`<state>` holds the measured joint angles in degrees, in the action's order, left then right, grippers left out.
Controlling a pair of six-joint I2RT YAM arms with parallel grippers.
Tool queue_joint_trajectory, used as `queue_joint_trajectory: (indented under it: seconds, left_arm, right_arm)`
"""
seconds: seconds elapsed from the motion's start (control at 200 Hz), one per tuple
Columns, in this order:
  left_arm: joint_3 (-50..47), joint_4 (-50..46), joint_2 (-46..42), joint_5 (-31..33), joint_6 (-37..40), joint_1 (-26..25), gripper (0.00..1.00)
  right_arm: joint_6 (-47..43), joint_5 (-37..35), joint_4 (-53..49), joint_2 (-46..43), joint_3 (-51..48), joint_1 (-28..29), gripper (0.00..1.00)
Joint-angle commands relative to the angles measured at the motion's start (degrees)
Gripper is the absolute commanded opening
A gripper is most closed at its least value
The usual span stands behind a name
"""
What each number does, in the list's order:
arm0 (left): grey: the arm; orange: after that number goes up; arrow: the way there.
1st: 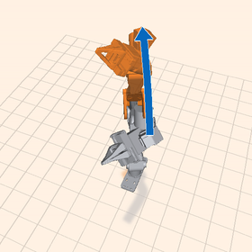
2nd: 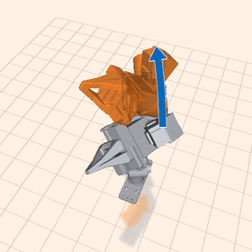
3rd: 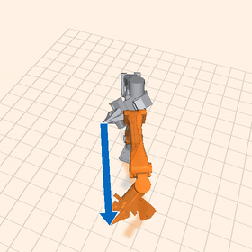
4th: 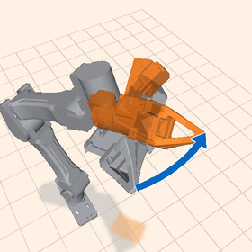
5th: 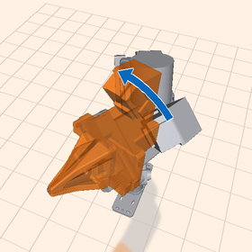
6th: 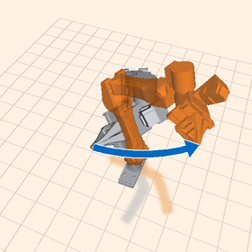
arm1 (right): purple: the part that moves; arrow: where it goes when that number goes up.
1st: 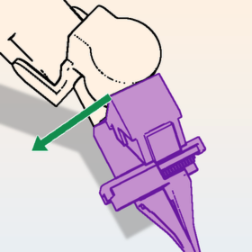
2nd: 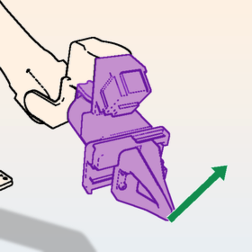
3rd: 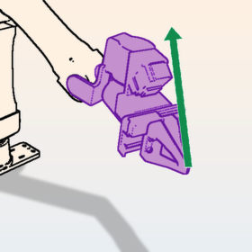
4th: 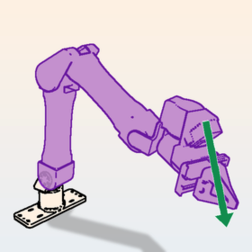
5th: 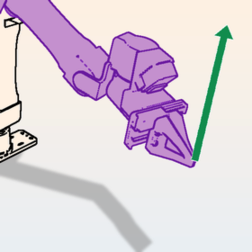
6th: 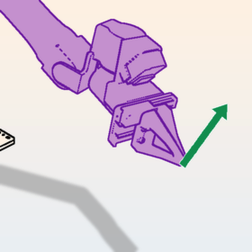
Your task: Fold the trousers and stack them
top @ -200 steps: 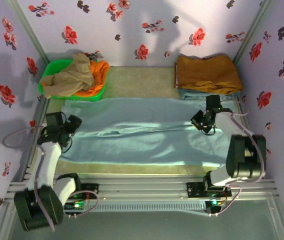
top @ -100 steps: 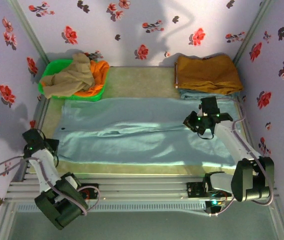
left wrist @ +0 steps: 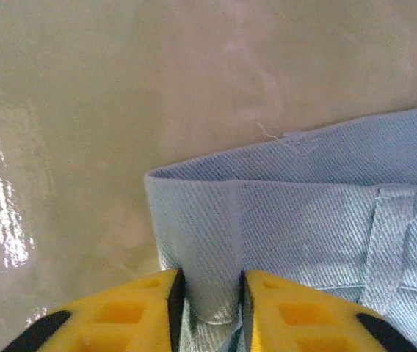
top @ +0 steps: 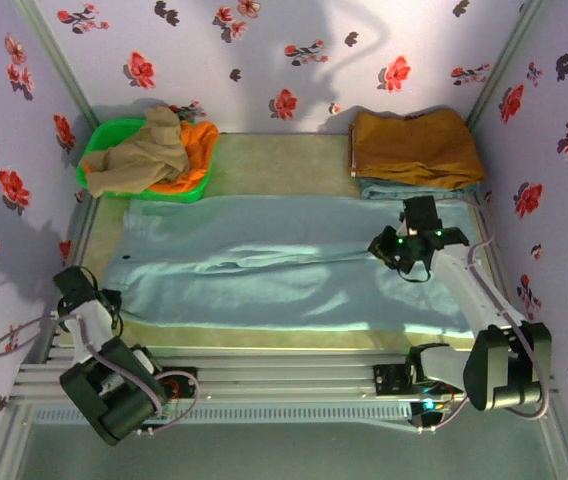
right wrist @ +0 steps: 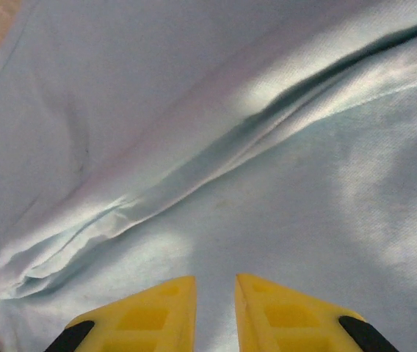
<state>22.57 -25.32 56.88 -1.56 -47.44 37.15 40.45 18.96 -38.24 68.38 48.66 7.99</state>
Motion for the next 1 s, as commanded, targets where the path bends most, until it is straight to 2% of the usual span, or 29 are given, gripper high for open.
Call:
queue_joint_trajectory:
  seconds: [0.0, 0.055, 0.125, 0.42, 0.47, 0.55, 0.595, 0.65, 0.77, 0.88, 0.995]
  left_arm:
    - [-0.42, -0.98, -2.16, -0.37, 1.06, 0.48, 0.21]
    - [-0.42, -2.56, -4.09, -0.51, 1.13, 0.48, 0.15]
    - [-0.51, -4.01, -6.65, -1.42, 0.55, 0.49, 0.0]
    - [2.13, -6.84, -9.49, -6.42, 0.53, 0.56, 0.0]
    - [1.97, -6.85, -9.2, -6.65, 0.59, 0.47, 0.0]
    - [0.77, -5.94, -8.84, -7.61, 0.56, 0.52, 0.0]
    - [-0.18, -5.14, -8.45, -8.1, 0.55, 0.52, 0.0]
    - [-1.12, -4.46, -7.73, -8.11, 0.37, 0.53, 0.28]
    - [-1.92, -3.1, -4.98, -8.43, 0.29, 0.5, 0.69]
    - [-0.82, -4.37, -2.85, -9.25, 0.89, 0.47, 0.76]
    - [-1.18, -5.94, -3.64, -10.12, 0.92, 0.39, 0.85]
  right_arm:
    - [-1.67, -3.93, -7.08, -2.81, 0.84, -1.64, 0.24]
    - [-1.93, -4.29, -8.85, -3.78, 1.48, -3.2, 0.25]
    - [-2.11, -4.11, -10.6, -4.81, 2.41, -5.08, 0.25]
    - [-1.2, -7.11, -17.31, -7.6, 6.0, -10.19, 0.27]
    - [-0.7, -7.76, -18.11, -7.82, 5.69, -11.34, 0.3]
    - [0.51, -8.41, -18.4, -8.4, 3.37, -14.71, 0.45]
    - [1.27, -8.44, -18.22, -8.59, 1.22, -17.57, 0.49]
    - [1.81, -8.69, -18.02, -8.61, -1.4, -21.99, 0.51]
    - [2.58, -10.23, -16.84, -8.76, -6.79, -31.66, 0.52]
    - [3.38, -10.88, -14.47, -8.49, -11.18, -38.08, 0.53]
    - [3.51, -11.59, -12.6, -6.66, -13.99, -41.18, 0.54]
